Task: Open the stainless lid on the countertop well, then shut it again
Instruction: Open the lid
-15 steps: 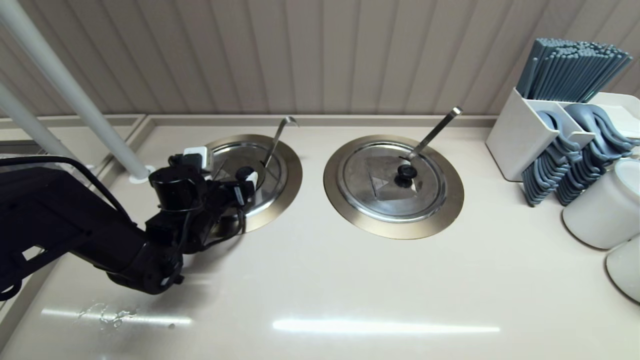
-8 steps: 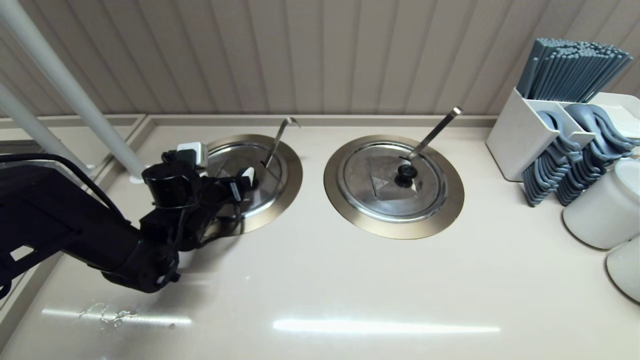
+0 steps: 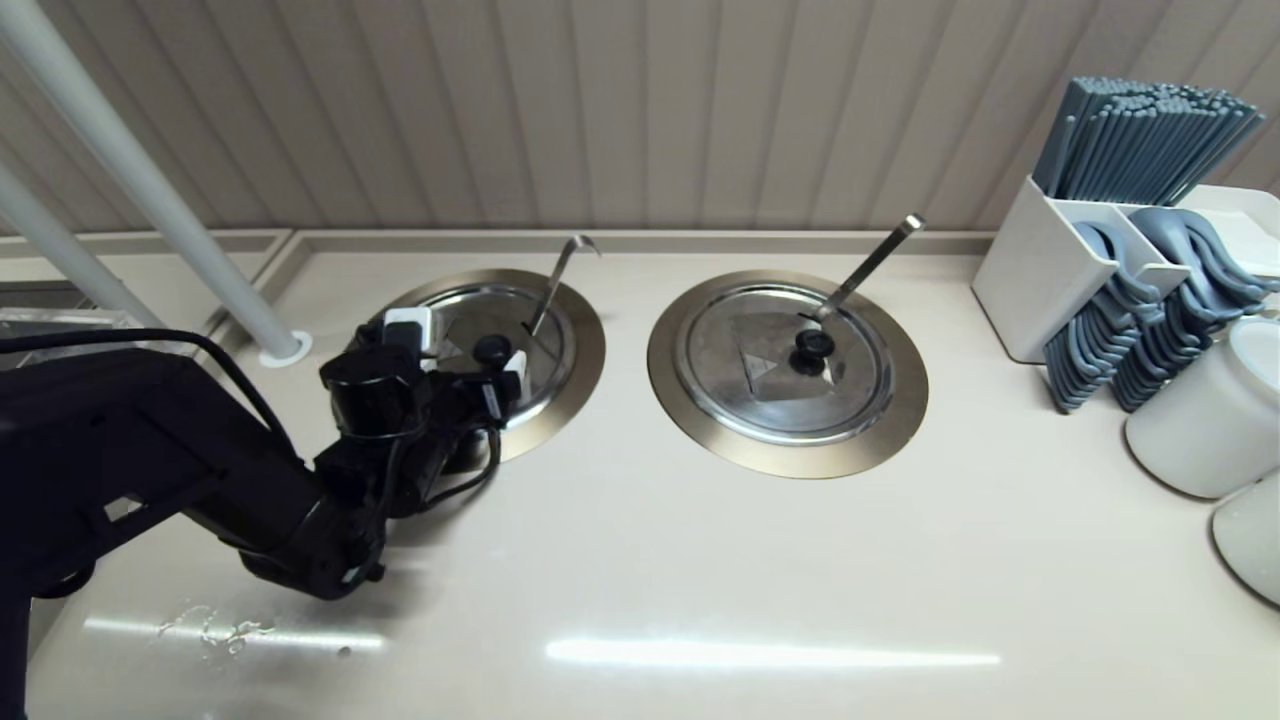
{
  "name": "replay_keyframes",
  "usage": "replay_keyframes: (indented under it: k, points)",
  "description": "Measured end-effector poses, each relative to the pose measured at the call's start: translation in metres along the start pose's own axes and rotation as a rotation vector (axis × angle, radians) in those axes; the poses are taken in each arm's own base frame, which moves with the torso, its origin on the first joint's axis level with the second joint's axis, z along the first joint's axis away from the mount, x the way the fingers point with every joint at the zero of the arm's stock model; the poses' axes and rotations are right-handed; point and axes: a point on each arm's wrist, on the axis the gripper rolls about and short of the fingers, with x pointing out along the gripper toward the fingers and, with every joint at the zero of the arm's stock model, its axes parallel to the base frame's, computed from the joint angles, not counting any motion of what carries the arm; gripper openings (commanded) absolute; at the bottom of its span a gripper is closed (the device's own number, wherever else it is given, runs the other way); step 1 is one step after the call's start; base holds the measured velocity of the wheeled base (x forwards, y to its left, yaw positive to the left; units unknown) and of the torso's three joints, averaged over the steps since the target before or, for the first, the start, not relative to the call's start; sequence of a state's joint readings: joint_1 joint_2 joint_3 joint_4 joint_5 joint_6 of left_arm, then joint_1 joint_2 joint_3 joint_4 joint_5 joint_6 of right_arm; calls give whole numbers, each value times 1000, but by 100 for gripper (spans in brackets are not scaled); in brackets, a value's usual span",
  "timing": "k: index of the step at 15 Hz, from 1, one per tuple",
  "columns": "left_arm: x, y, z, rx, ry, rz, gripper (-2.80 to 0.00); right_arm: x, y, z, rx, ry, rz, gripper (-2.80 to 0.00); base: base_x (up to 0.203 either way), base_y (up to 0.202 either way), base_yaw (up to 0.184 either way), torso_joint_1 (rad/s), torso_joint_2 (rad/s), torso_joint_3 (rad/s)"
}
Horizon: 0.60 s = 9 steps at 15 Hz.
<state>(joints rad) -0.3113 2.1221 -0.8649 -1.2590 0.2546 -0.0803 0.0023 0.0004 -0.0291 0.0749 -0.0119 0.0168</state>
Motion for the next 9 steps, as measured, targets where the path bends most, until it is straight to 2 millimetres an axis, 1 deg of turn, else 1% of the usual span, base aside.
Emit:
replay_keyframes:
  k: [3, 6, 9]
  points:
    - [4, 5, -3, 40, -36, 23, 0, 0, 0, 0, 0, 0, 0, -280, 0, 0, 0, 0, 0, 0]
    - [5, 13, -1, 40, -42, 43, 0, 0, 0, 0, 0, 0, 0, -280, 0, 0, 0, 0, 0, 0]
    - [5, 15, 2, 39, -49, 50, 0, 0, 0, 0, 0, 0, 0, -280, 0, 0, 0, 0, 0, 0]
